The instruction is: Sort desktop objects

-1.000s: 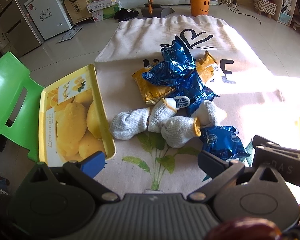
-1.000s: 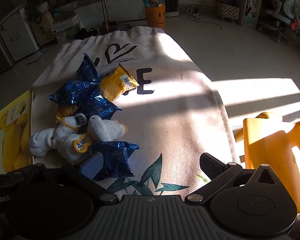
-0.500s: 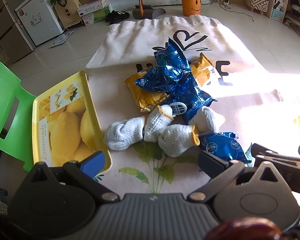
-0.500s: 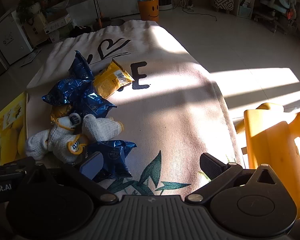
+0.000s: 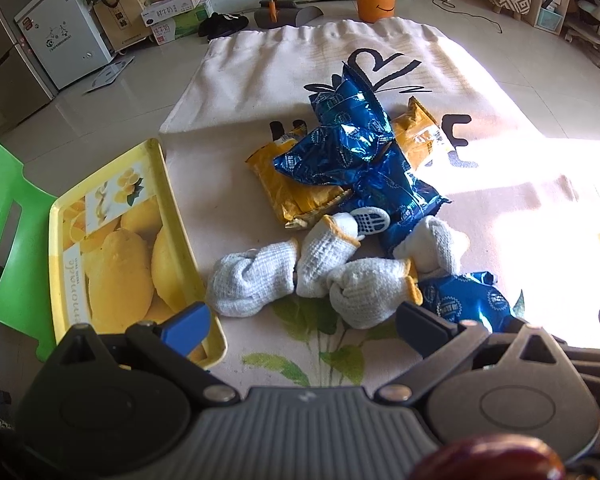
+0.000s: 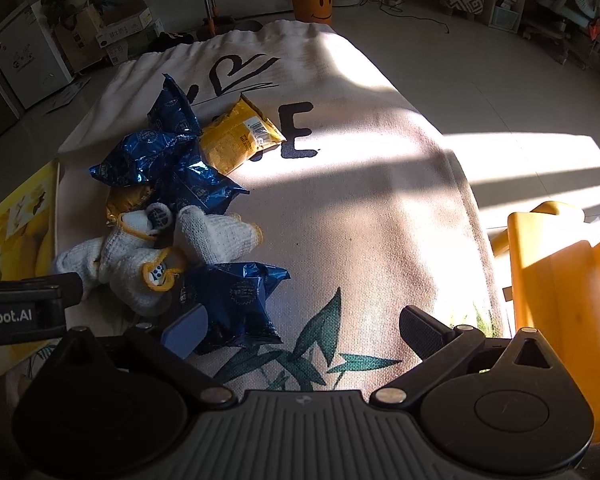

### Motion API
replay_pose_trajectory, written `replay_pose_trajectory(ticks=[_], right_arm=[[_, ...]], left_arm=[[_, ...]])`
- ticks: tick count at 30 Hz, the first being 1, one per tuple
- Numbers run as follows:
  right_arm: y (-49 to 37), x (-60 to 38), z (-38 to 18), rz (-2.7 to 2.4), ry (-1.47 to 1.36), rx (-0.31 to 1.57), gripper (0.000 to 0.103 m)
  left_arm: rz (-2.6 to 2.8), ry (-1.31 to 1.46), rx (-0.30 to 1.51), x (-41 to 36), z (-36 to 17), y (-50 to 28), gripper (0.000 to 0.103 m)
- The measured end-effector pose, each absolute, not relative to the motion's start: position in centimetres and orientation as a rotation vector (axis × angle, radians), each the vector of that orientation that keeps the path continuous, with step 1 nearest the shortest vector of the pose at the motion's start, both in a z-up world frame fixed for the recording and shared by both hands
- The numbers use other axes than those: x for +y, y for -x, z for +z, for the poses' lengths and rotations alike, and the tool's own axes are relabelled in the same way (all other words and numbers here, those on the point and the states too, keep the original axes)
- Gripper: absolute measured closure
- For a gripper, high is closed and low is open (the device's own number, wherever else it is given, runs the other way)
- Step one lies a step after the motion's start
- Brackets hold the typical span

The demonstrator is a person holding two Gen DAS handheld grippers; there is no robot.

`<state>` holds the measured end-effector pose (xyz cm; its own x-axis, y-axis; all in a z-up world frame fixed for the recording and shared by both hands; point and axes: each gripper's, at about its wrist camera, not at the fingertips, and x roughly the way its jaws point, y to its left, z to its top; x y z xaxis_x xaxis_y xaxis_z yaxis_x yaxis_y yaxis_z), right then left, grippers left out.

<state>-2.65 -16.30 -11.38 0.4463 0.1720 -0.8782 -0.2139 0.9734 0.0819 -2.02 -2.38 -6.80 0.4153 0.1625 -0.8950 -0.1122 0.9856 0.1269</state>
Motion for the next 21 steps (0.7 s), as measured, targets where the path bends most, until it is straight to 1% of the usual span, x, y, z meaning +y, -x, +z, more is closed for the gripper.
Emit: replay_pose_trajectory(ticks=[3,5,10,21], right_arm=[[2.6,-16.2,-11.7,0.260,0.024,1.099,0.001],[2.7,-16.0,-11.9,0.268,0.025,1.104,0.004],[2.6,-15.9,-12.4,0.280,0.019,1.121,0.004],[2.6,-14.7,-13.1,0.321,0.025,1.119,0.005]], left_arm=[[0.165,-0.061,1.140,-1.7,-7.3,1.4,0.001],[0.154,-0.061,1.140,-1.2,-7.5,0.9,0.001],[0.166,-0.058,1.132,0.5,-8.0,-0.3,0.001],[0.109,0.106,1.167,1.7,-10.2,-1.0,0.001]])
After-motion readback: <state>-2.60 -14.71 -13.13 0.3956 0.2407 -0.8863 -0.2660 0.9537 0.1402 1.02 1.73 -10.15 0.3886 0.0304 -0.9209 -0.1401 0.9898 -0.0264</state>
